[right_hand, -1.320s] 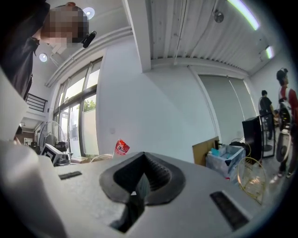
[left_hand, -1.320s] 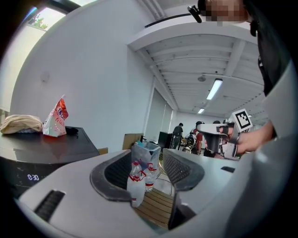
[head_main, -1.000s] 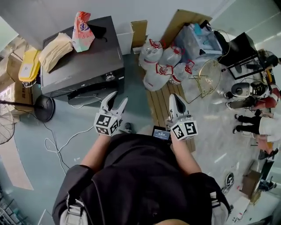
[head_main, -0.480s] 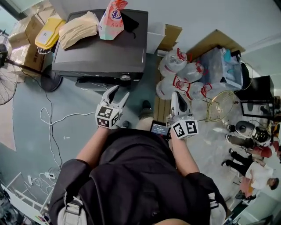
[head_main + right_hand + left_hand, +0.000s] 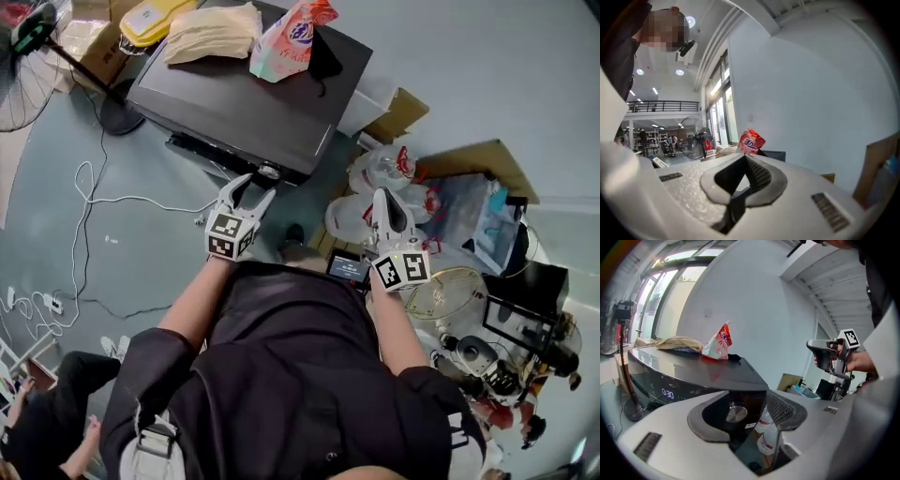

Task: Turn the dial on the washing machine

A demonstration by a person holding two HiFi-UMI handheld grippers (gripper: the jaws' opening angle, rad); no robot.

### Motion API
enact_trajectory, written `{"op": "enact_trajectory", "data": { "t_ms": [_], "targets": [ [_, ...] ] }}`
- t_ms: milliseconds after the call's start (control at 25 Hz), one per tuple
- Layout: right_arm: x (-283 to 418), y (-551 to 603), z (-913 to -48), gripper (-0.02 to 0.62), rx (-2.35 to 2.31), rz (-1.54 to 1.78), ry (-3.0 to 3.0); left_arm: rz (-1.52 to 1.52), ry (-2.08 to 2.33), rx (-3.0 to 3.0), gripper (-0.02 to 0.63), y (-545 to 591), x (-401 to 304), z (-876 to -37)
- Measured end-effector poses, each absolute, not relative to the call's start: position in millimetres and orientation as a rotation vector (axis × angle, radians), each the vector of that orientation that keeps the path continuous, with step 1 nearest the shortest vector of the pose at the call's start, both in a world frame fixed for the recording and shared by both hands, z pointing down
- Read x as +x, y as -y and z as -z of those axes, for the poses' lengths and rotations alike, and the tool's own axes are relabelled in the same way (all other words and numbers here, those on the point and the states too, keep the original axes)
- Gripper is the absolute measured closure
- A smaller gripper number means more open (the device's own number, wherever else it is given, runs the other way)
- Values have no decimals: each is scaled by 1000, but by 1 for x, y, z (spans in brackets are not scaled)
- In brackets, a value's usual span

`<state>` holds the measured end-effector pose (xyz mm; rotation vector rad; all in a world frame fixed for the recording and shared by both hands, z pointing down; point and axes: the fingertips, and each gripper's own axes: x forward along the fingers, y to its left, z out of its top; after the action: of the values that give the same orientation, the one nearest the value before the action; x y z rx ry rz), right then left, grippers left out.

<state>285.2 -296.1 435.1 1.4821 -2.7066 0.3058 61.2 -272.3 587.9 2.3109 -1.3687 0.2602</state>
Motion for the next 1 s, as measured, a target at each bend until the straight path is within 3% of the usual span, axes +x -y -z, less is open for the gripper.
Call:
{"op": "enact_trajectory", "data": {
  "t_ms": [440, 1000],
  "targets": [
    [252, 345, -435, 595, 994, -320, 2884, -329, 1620, 2160, 367, 280, 64, -628],
    [222, 339, -433, 595, 886, -363, 2889, -443, 1699, 2210, 330, 300, 67, -676]
  ]
}}
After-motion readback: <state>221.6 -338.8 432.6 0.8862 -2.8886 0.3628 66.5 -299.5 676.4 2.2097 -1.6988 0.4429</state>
